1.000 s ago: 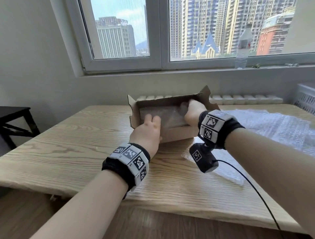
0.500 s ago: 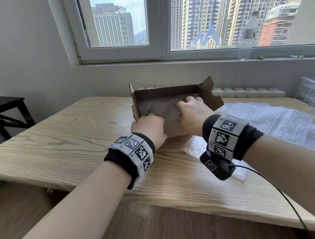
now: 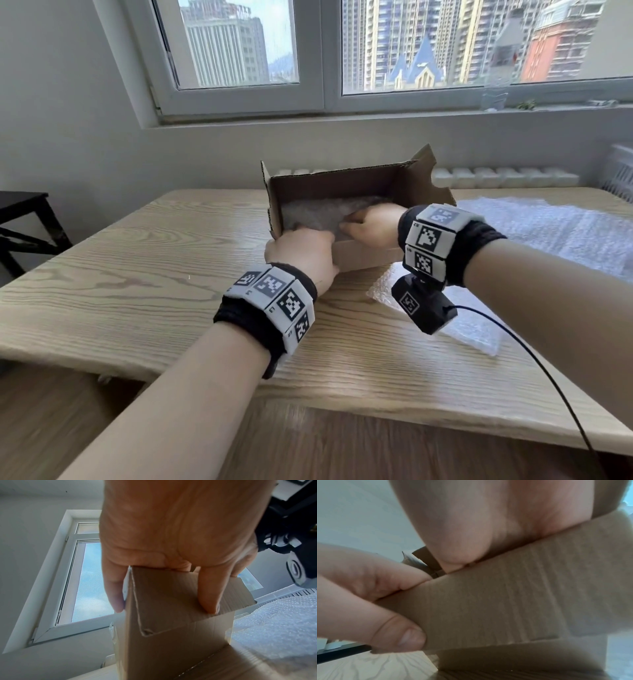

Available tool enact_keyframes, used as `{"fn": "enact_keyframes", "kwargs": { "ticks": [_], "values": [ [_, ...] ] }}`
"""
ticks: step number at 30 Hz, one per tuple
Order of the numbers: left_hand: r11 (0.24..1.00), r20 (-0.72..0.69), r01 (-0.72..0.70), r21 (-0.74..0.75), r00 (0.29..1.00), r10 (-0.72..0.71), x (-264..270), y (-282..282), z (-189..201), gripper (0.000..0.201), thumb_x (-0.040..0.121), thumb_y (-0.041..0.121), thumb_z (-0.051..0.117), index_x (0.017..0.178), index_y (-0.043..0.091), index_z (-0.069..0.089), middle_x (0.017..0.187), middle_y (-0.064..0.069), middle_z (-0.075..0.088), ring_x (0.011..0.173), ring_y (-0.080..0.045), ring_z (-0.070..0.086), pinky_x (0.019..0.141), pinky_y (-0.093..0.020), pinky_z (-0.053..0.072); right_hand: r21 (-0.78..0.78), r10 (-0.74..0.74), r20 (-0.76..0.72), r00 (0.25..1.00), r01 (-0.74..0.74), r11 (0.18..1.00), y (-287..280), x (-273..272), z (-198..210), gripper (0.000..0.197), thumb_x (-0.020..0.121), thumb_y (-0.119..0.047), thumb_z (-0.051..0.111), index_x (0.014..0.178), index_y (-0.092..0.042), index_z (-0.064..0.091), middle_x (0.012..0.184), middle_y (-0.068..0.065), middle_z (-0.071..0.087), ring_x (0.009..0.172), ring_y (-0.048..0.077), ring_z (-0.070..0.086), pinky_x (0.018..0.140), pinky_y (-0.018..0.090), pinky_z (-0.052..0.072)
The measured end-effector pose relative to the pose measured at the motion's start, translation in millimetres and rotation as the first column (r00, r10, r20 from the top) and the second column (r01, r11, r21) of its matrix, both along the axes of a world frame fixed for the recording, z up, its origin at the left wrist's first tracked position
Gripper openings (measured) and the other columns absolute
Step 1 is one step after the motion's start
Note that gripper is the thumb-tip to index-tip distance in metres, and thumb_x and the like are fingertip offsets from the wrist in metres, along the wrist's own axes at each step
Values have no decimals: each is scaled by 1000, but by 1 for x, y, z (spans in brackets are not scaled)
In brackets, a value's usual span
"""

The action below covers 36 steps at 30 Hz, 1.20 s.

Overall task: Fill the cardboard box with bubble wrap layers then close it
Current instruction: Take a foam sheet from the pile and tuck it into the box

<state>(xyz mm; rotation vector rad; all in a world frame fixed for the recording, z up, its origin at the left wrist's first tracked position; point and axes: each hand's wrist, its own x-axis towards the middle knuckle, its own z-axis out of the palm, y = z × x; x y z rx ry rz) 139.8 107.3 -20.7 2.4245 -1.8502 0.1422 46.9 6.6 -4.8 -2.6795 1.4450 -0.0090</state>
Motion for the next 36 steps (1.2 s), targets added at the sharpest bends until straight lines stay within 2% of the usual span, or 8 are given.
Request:
{"fn": "enact_keyframes", "kwargs": {
  "ticks": [6, 9, 11, 13, 17, 25, 33, 36],
  "values": [
    [1000, -34, -1, 12, 999, 2, -1, 0, -1, 46, 86, 41, 58, 128, 26, 48, 129, -7, 54, 121, -30, 50, 94, -40, 43, -208, 236, 100, 967, -212, 955, 24, 14, 9, 45, 91, -11, 42, 134, -22, 52, 139, 6, 50, 130, 29, 41, 106, 38, 39],
    [999, -38, 5, 41, 999, -4, 0, 2, -5, 52, 86, 41, 59, 133, 25, 45, 133, -9, 50, 124, -31, 47, 99, -43, 41, 42, 278, 105, 955, -284, 958, 25, 29, 17, 51, 94, -1, 39, 142, -19, 42, 145, 6, 46, 132, 23, 44, 101, 18, 38],
    [999, -41, 14, 33, 999, -13, 1, 2, -6, 48, 87, 40, 59, 130, 25, 47, 132, -9, 51, 123, -32, 47, 100, -45, 41, 192, 236, 182, 954, -270, 943, 18, 36, 19, 45, 97, -3, 39, 141, -11, 43, 145, 8, 46, 127, 20, 48, 80, 5, 41],
    [1000, -34, 20, 19, 999, -19, 2, 1, -5, 46, 87, 40, 59, 129, 26, 48, 131, -9, 53, 122, -32, 48, 99, -45, 42, 258, 157, 235, 959, -217, 942, 13, 42, 18, 39, 99, -12, 41, 137, -5, 47, 143, 11, 48, 114, 14, 50, 73, 11, 41],
    [999, -32, 46, 23, 998, -45, 3, -1, 0, 45, 87, 40, 57, 129, 26, 49, 126, -4, 58, 119, -32, 52, 95, -43, 45, 241, 137, 163, 977, -175, 955, 10, 44, 11, 40, 99, -13, 40, 138, -3, 44, 141, 9, 47, 129, 21, 45, 107, 25, 28],
    [992, -74, -20, 126, 997, 30, -1, 1, -7, 42, 91, 31, 53, 131, 23, 42, 134, -6, 51, 124, -35, 42, 98, -47, 42, -5, 246, 177, 953, -249, 968, 22, 33, 21, 36, 93, -10, 50, 127, -17, 61, 130, 6, 60, 117, 24, 56, 96, 25, 42],
    [995, -66, -2, 98, 998, 9, 3, -2, -6, 32, 93, 22, 49, 125, 25, 48, 127, -6, 56, 119, -35, 44, 90, -42, 42, 195, 149, 127, 981, -172, 965, 15, 48, 19, 38, 96, -16, 45, 133, -12, 53, 137, 8, 54, 126, 25, 51, 108, 31, 37],
    [991, -89, -8, 136, 996, 21, 4, -2, -6, 33, 93, 25, 50, 126, 23, 44, 127, -8, 54, 120, -35, 41, 91, -43, 41, 186, 209, 234, 949, -255, 949, 13, 36, 26, 36, 92, -9, 53, 128, -6, 57, 125, 5, 60, 115, 19, 56, 93, 20, 39]
  ]
}}
